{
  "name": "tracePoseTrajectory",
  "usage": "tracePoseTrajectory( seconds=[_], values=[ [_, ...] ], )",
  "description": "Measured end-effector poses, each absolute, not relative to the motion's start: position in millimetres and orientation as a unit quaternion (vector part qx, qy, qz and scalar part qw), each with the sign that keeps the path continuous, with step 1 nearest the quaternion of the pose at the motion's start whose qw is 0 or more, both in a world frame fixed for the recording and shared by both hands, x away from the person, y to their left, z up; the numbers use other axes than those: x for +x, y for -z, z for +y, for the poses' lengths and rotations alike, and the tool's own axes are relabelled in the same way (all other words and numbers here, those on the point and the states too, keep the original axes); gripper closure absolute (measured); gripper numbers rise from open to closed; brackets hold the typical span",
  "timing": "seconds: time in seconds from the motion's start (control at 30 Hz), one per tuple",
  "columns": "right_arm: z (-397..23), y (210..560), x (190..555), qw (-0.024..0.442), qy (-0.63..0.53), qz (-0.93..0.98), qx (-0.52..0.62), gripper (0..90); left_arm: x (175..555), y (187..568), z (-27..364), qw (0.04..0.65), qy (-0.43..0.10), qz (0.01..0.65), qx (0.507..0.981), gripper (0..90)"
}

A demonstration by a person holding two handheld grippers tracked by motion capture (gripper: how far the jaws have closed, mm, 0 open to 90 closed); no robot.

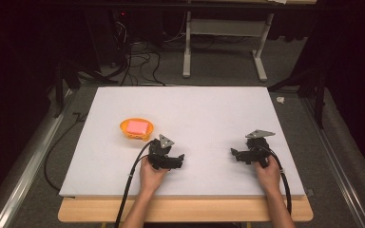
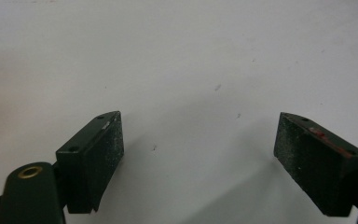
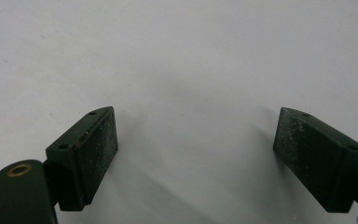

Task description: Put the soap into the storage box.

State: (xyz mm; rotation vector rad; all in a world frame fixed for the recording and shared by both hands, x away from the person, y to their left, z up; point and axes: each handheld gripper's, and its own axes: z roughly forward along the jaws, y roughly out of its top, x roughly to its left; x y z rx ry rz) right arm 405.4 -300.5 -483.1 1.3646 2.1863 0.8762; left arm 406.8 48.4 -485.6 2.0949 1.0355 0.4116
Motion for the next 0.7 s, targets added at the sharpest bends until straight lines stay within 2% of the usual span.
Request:
tracePoseTrajectory(
  seconds=[0.7],
  values=[
    [-300.6, 483.1, 405.3, 0.208, -0.315, 0.786, 0.490, 14.3, 406.2, 487.2, 45.6, 0.364, -0.171, 0.405, 0.821, 16.1]
  ],
)
